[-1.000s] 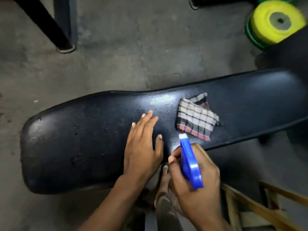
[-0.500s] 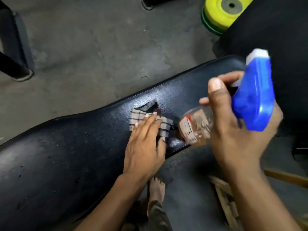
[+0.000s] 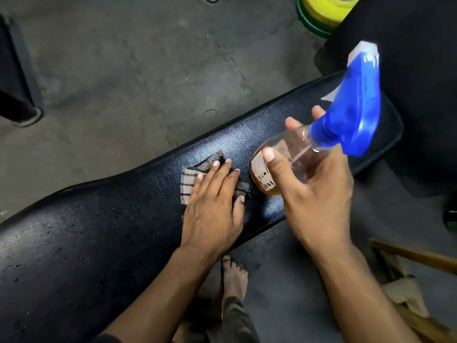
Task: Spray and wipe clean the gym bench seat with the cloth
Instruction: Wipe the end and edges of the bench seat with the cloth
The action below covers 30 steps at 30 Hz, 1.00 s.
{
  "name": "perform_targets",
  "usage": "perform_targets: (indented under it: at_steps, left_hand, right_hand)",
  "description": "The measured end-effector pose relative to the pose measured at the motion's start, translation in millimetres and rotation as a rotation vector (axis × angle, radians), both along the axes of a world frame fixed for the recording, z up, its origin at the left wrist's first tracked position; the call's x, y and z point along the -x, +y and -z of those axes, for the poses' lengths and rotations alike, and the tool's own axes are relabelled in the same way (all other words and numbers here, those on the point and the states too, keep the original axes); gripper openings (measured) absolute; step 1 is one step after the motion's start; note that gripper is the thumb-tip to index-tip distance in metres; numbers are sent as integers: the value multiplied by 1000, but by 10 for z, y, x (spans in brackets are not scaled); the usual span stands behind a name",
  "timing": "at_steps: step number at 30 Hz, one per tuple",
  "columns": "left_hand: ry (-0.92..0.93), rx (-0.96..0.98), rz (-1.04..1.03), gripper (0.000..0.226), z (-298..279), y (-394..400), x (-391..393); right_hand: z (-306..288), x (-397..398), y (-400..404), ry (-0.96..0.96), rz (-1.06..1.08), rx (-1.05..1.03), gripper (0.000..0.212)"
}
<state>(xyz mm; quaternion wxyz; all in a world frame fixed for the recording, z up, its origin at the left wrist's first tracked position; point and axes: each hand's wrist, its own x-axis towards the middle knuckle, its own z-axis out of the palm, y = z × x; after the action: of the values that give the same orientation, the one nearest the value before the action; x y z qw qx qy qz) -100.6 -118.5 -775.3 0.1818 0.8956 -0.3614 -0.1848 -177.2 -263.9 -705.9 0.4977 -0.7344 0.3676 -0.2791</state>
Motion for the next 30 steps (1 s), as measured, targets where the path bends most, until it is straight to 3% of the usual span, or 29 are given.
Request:
perform_targets:
  at_steps: [3, 8, 10, 12, 13, 15, 18, 23, 30]
  left_hand:
    - [-6, -13, 14, 61, 28, -51, -19]
    - [-15, -9, -8, 61, 20, 71, -59]
    - [-20, -7, -34, 61, 4, 183, -86]
    - [-30, -12, -55, 61, 2, 309, -110]
    - [-37, -15, -65, 61, 8, 377, -129]
    - [-41, -17, -91, 61, 40, 544, -179]
    - [-39, -10, -162, 61, 95, 848, -269]
    - [-59, -7, -329, 61, 64, 1510, -445]
    - [-117, -180, -450, 65, 72, 2725, -603]
  right_hand:
    - [144, 127, -45, 103, -31, -34, 51]
    - [138, 471, 5, 370, -9, -177, 81]
    - [22, 591, 78, 633, -31, -83, 82]
    - [-117, 654, 187, 867, -102, 147, 59]
    - [-174, 659, 268, 855, -129, 245, 43]
    - [-278, 585, 516, 633, -181, 352, 25]
    - [-101, 302, 902, 372, -419, 342, 32]
    - [640, -420, 990, 882, -752, 602, 65]
    - [928, -923, 1551, 725, -833, 789, 64]
